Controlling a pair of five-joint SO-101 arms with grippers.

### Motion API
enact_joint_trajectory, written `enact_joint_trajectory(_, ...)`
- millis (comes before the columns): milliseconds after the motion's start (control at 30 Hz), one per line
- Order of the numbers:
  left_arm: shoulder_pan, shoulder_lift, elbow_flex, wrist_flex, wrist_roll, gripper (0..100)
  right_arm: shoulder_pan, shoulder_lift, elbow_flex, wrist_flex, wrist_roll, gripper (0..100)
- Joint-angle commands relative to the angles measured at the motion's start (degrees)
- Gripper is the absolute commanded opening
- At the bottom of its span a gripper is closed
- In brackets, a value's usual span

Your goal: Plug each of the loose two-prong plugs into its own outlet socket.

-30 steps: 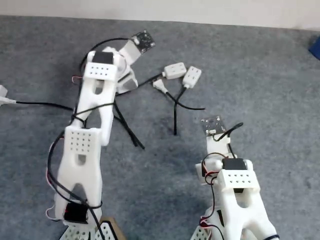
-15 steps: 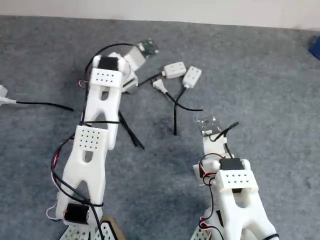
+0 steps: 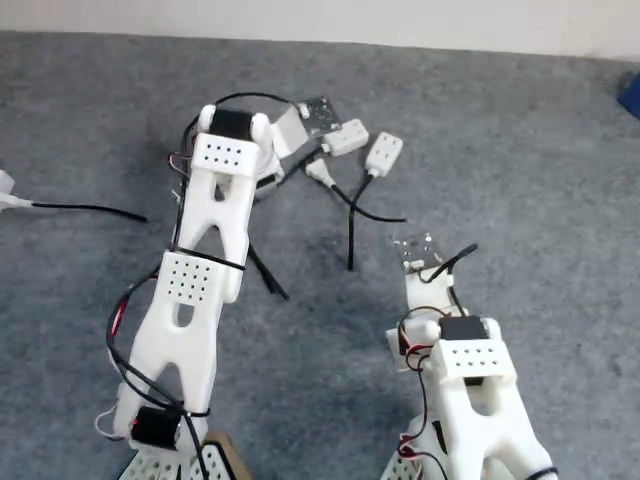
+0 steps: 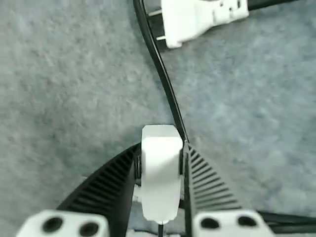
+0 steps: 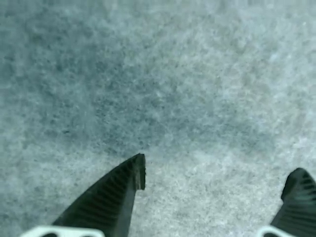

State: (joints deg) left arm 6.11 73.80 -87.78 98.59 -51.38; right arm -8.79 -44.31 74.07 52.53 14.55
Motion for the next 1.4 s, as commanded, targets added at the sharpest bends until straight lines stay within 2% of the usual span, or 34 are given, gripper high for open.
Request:
enact_joint_trajectory(0,1.2,-7.2,3.0,3.1,3.0,0,-0.4,0.1,-0.2,0.0,0.9,41.4)
enact_joint_trajectory(233,5.0,-24.7,31.0,3.0,3.3,0,-0.4,0.1,-0.2,0.0,0.9,41.4)
enact_joint_trajectory(600,15.8,-68.4,76.2,2.8,6.6,0,-0.1,0.2,-0.1,-1.1,0.9,41.4)
enact_joint_trajectory(700,18.7,-74.6,88.0,2.3,6.3,0,0.7,0.2,-0.1,-1.1,0.9,41.4)
enact_joint_trajectory(800,19.7,-76.5,97.5,-3.3,6.2,0,2.5,0.2,-0.3,-1.1,0.8,41.4)
enact_joint_trajectory(1000,20.5,-77.1,109.0,-12.5,-0.3,1,2.8,0.2,-0.3,-1.1,0.8,41.4)
enact_joint_trajectory(1200,23.7,-77.6,116.2,-13.6,-3.5,12,2.8,0.2,-0.3,-1.3,0.8,41.4)
enact_joint_trajectory(1367,25.3,-86.4,119.0,-13.6,-4.6,13,2.8,0.2,-0.2,-2.2,0.8,41.4)
